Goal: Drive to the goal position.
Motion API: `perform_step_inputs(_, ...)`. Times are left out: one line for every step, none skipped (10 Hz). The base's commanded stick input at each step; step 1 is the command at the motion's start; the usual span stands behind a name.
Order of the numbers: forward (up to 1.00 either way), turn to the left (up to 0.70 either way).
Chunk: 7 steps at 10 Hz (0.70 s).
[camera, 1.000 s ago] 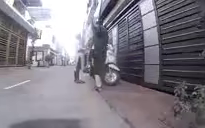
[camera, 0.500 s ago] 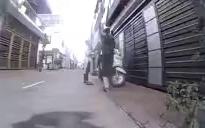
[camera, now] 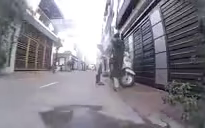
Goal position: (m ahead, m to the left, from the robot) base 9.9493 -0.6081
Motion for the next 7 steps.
perform_step_inputs(-0.70,-0.35)
perform_step_inputs(-0.70,-0.35)
perform_step_inputs(-0.70,-0.14)
perform_step_inputs(-0.27,0.00)
perform_step_inputs(0.00,0.00)
perform_step_inputs(0.00,0.00)
perform_step_inputs(0.00,0.00)
